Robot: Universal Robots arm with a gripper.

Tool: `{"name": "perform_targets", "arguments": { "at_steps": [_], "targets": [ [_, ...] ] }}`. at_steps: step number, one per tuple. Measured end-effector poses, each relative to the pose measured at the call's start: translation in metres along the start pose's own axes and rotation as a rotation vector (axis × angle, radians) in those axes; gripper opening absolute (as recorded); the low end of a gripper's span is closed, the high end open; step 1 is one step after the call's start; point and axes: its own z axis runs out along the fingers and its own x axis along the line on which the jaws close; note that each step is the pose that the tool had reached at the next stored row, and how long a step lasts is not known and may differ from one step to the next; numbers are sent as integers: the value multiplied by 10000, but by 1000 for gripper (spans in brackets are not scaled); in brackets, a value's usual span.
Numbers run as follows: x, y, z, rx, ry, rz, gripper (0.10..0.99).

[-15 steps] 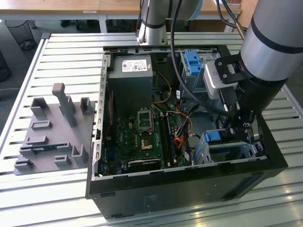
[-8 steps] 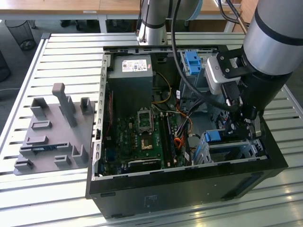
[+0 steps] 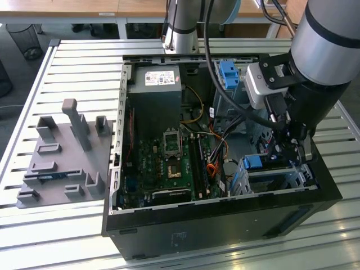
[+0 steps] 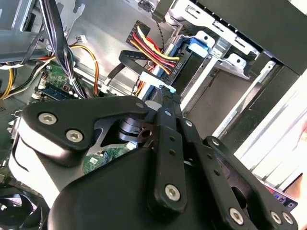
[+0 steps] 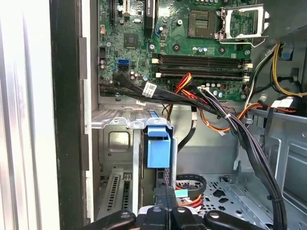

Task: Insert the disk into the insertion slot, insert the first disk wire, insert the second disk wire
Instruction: 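Insert the second disk wire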

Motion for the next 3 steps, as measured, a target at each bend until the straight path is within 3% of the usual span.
{"name": "perform_targets", "arguments": {
  "at_steps": [3],
  "targets": [
    [-1, -1, -5, -1, -4, 1, 106]
  ]
}}
